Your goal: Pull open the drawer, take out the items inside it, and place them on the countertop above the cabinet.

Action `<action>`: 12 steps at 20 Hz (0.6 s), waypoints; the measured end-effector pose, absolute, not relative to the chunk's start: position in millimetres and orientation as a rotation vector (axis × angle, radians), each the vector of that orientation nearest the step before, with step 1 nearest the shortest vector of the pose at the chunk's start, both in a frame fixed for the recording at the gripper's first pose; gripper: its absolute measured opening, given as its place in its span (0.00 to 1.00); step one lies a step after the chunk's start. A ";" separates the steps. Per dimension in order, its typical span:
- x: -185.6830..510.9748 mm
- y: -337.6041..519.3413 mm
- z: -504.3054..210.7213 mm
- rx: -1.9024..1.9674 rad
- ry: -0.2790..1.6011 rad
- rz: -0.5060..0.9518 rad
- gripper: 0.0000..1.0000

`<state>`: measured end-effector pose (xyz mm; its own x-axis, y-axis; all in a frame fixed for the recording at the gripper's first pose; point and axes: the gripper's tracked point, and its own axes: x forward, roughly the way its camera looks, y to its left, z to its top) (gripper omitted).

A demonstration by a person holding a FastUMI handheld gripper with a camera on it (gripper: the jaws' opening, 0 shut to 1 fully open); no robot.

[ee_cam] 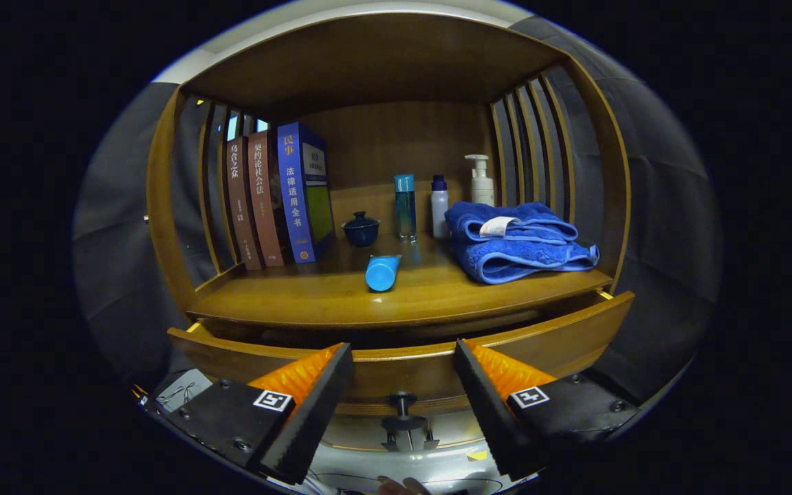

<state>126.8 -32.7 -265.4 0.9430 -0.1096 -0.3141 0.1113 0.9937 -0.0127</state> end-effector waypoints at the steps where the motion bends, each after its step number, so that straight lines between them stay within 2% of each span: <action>1: 129.8 -33.2 -265.6 0.003 0.319 -0.112 1.00; 12: 149.2 -31.9 -265.6 0.003 0.304 -0.118 0.99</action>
